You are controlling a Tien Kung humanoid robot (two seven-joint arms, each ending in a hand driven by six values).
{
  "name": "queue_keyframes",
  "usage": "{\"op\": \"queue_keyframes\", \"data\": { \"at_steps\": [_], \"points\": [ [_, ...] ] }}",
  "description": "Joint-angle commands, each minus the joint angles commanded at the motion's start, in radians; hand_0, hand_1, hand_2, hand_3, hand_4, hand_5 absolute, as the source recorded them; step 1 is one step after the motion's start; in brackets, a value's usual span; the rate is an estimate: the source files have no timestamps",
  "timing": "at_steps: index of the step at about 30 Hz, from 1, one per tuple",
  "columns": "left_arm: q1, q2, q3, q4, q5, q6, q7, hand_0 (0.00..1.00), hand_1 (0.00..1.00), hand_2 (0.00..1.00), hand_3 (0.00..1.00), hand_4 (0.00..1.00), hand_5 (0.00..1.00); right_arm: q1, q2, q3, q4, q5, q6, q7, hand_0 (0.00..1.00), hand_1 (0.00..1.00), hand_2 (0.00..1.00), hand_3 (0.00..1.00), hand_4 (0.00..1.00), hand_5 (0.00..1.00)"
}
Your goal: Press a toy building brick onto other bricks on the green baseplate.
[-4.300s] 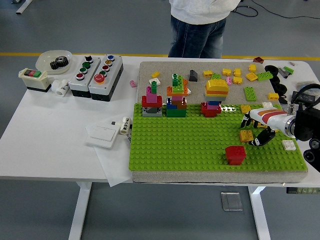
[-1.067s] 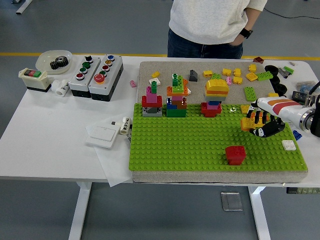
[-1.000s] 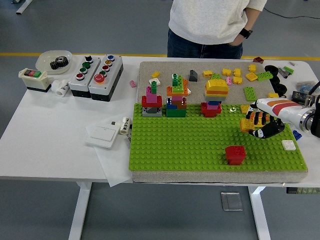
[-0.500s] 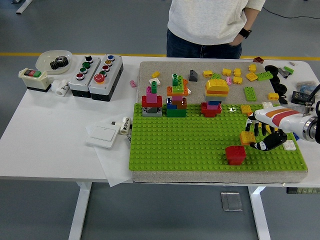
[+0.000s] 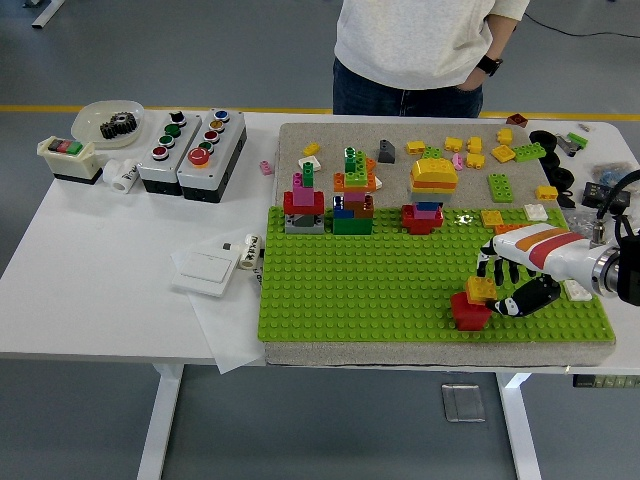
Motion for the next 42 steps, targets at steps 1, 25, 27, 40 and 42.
{"op": "queue_keyframes", "data": {
  "at_steps": [1, 25, 27, 40, 42],
  "points": [
    [0.000, 0.000, 0.000, 0.000, 0.000, 0.000, 0.000, 0.798, 0.886, 0.902, 0.756, 0.790, 0.761, 0.001, 0.001, -0.001, 0.000, 0.000, 0.000, 0.000, 0.341, 0.409, 0.477, 0.480, 0.714, 0.335],
    [-0.004, 0.000, 0.003, -0.001, -0.004, -0.001, -0.001, 0.797, 0.885, 0.901, 0.755, 0.790, 0.761, 0.010, 0.001, -0.038, -0.029, -0.006, -0.010, 0.010, 0.327, 0.410, 0.479, 0.482, 0.729, 0.349],
    [-0.004, 0.000, 0.003, -0.001, -0.003, -0.001, 0.000, 0.797, 0.885, 0.901, 0.755, 0.790, 0.761, 0.009, 0.001, -0.038, -0.031, -0.006, -0.011, 0.010, 0.327, 0.410, 0.479, 0.482, 0.729, 0.349],
    [-0.006, 0.000, 0.006, -0.001, -0.006, -0.001, -0.002, 0.797, 0.886, 0.902, 0.755, 0.790, 0.761, 0.004, -0.002, -0.025, -0.043, -0.002, -0.010, 0.011, 0.321, 0.411, 0.479, 0.482, 0.735, 0.356],
    [-0.006, 0.000, 0.005, 0.000, -0.006, -0.001, -0.002, 0.798, 0.885, 0.902, 0.754, 0.790, 0.761, 0.004, -0.002, -0.025, -0.044, -0.001, -0.010, 0.012, 0.325, 0.411, 0.478, 0.482, 0.738, 0.360]
  ]
}}
